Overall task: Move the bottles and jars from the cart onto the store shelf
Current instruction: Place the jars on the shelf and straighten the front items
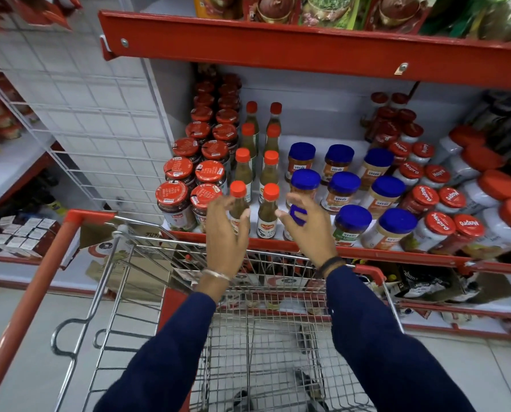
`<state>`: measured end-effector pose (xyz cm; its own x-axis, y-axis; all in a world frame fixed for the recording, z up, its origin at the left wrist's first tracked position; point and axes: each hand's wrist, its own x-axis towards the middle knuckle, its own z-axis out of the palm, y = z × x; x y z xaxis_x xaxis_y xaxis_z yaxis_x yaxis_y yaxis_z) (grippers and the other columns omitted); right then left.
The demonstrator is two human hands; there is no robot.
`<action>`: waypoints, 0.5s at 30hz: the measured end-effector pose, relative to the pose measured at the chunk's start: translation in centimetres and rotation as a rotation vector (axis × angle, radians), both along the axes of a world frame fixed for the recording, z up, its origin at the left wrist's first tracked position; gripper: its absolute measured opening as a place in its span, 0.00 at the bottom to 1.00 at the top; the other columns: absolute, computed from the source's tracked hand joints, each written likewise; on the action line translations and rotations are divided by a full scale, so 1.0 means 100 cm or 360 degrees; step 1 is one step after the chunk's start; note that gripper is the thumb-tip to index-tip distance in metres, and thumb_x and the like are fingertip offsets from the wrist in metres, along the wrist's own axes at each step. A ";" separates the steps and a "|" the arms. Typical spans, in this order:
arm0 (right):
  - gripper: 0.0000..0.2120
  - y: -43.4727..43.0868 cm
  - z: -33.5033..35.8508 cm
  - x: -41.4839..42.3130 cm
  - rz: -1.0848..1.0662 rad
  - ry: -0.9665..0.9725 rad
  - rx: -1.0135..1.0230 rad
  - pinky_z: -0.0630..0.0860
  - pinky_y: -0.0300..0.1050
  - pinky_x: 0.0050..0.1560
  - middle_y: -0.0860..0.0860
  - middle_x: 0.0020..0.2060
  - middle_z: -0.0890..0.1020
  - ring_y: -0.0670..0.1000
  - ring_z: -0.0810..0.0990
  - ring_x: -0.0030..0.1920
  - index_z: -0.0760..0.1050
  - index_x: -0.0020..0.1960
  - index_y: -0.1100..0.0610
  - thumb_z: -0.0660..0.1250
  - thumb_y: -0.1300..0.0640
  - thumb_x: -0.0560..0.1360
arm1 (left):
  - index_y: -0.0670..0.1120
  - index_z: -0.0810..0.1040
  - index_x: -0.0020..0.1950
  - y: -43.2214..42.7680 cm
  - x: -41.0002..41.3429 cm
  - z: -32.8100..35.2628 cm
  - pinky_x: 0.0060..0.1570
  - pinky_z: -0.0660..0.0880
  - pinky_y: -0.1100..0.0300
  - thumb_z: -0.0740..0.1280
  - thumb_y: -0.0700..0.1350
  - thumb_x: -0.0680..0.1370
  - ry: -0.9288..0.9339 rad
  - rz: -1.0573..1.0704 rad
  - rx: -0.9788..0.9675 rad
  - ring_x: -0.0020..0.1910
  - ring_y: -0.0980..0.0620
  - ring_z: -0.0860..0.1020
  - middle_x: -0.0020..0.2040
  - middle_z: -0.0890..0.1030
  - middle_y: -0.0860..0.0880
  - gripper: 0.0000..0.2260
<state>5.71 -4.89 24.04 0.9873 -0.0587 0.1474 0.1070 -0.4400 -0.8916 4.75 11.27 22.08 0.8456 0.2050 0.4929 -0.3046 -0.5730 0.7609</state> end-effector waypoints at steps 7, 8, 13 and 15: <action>0.07 -0.058 -0.051 -0.063 -0.0695 -0.0112 0.0571 0.70 0.40 0.56 0.44 0.53 0.74 0.35 0.73 0.52 0.70 0.53 0.44 0.60 0.47 0.75 | 0.53 0.69 0.63 -0.094 -0.045 -0.020 0.65 0.64 0.68 0.55 0.57 0.77 0.0453 -0.0677 -0.0385 0.64 0.62 0.68 0.63 0.71 0.54 0.17; 0.10 -0.067 -0.055 -0.064 -0.0708 -0.0047 0.0621 0.69 0.40 0.57 0.44 0.55 0.72 0.35 0.71 0.53 0.69 0.56 0.45 0.58 0.47 0.75 | 0.52 0.68 0.65 -0.108 -0.044 -0.025 0.66 0.64 0.66 0.52 0.59 0.76 0.0568 -0.0713 -0.0478 0.66 0.62 0.67 0.65 0.70 0.54 0.21; 0.37 -0.103 -0.073 -0.046 -0.0515 0.0301 0.0547 0.60 0.53 0.72 0.50 0.74 0.60 0.49 0.61 0.72 0.56 0.73 0.50 0.47 0.31 0.70 | 0.48 0.56 0.74 -0.159 -0.027 -0.039 0.71 0.51 0.57 0.42 0.61 0.77 0.1098 -0.0801 -0.0706 0.75 0.54 0.54 0.76 0.55 0.51 0.29; 0.41 -0.111 -0.073 -0.039 -0.0409 0.0346 0.0544 0.58 0.55 0.74 0.51 0.75 0.59 0.50 0.59 0.74 0.55 0.74 0.49 0.45 0.27 0.68 | 0.49 0.52 0.75 -0.169 -0.018 -0.037 0.68 0.50 0.57 0.40 0.72 0.71 0.1214 -0.0757 -0.0827 0.73 0.57 0.51 0.74 0.54 0.56 0.40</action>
<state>1.79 -15.97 16.73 0.9403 -0.3141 -0.1313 -0.1719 -0.1052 -0.9795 2.95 -5.60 18.38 0.9450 -0.1971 -0.2609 0.2528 -0.0657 0.9653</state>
